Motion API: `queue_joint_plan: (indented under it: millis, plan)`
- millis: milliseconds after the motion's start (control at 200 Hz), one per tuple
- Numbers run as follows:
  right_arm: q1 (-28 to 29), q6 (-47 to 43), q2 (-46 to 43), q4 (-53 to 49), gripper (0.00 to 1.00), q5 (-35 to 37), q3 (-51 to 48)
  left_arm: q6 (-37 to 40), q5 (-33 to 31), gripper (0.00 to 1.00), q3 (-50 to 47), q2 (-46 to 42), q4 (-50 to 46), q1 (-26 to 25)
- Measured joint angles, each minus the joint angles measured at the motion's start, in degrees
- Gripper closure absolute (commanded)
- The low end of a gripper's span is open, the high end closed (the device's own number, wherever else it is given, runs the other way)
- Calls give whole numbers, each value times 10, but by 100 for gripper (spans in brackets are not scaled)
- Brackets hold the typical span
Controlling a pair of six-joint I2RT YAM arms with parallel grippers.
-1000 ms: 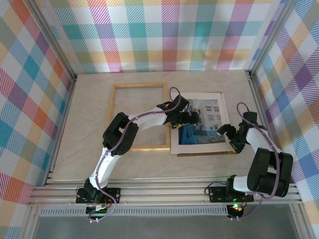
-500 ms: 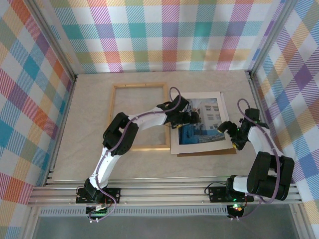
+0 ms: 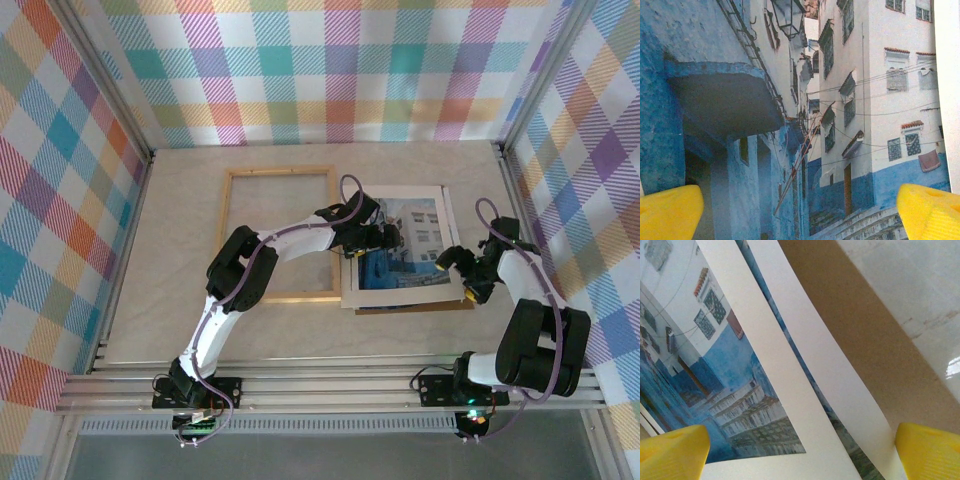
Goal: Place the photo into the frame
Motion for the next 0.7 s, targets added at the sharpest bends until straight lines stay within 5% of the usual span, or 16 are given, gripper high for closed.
queue_joint_plan:
  millis: [465, 700]
  plan:
    - [0, -5, 29, -8, 6, -2, 1, 44, 8, 0, 60, 9, -62, 0]
    - [0, -7, 48, 16, 6, -4, 3, 75, 7, 0, 27, -55, -95, 0]
